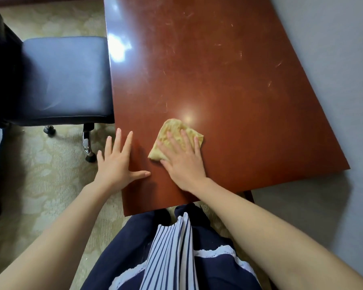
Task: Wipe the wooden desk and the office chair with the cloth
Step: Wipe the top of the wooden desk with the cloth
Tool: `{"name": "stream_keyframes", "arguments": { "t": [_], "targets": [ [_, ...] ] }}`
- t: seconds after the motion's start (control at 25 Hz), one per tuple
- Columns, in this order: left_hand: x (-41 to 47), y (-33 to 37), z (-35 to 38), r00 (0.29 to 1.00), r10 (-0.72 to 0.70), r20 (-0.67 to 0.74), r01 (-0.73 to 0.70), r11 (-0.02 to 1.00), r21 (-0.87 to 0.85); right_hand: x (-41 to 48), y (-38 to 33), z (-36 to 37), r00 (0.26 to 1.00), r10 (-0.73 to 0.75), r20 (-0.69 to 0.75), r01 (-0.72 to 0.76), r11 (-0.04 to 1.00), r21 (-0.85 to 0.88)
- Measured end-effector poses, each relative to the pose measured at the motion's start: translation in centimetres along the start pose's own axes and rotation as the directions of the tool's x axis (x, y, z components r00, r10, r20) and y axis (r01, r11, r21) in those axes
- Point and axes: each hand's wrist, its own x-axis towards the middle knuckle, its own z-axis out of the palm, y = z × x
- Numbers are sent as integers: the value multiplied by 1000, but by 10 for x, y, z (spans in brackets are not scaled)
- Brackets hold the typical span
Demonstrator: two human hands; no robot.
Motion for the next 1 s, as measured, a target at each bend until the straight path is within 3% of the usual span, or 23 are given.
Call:
{"name": "stream_keyframes", "arguments": {
  "t": [0.08, 0.2, 0.4, 0.48, 0.6, 0.76, 0.88, 0.92, 1.0],
  "targets": [
    [4, -21, -6, 998, 34, 48, -35, 999, 17, -15, -8, 5, 982, -185, 39, 187, 982, -40],
    [11, -45, -14, 989, 101, 108, -104, 994, 25, -39, 0, 9, 882, -458, 112, 471, 868, -156],
    [10, -75, -25, 968, 200, 154, -202, 979, -3, -18, 11, -12, 723, -626, 292, 691, 656, -303],
    [4, -88, -26, 964, 216, 153, -218, 976, -8, 11, 4, -17, 741, -585, 330, 666, 702, -253],
    [-9, -110, -23, 959, 236, 157, -237, 971, -12, 60, -21, -18, 857, -435, 276, 501, 829, -247],
    [-26, -137, -19, 962, 220, 160, -225, 974, 9, 119, -58, -24, 979, -120, 166, 144, 980, -139],
    [-31, -154, -22, 978, 160, 134, -158, 987, -26, 133, -83, -15, 994, 67, 87, -63, 997, -46],
    [-31, -157, -23, 982, 139, 125, -134, 990, -46, 130, -88, -11, 996, 56, 65, -53, 997, -50],
    [-28, -159, -27, 989, 112, 95, -105, 992, -77, 112, -85, -6, 994, -101, 51, 106, 989, -99]
  ]
}}
